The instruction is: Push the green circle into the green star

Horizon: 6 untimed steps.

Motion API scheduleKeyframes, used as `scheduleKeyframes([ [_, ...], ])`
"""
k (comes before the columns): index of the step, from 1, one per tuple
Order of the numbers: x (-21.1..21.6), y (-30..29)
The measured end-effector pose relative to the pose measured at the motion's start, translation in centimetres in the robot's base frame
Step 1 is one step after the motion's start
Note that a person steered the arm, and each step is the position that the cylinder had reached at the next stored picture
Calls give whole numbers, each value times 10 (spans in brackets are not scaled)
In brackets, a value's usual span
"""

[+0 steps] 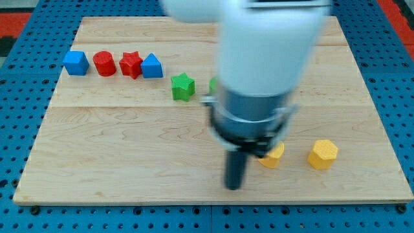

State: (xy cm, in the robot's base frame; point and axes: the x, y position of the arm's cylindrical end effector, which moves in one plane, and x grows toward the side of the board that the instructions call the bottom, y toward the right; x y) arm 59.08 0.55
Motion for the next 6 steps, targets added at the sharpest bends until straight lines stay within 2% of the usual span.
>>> scheduleKeyframes([
  [1, -55, -33],
  [2, -140, -11],
  [5, -203, 84],
  [6, -211, 59],
])
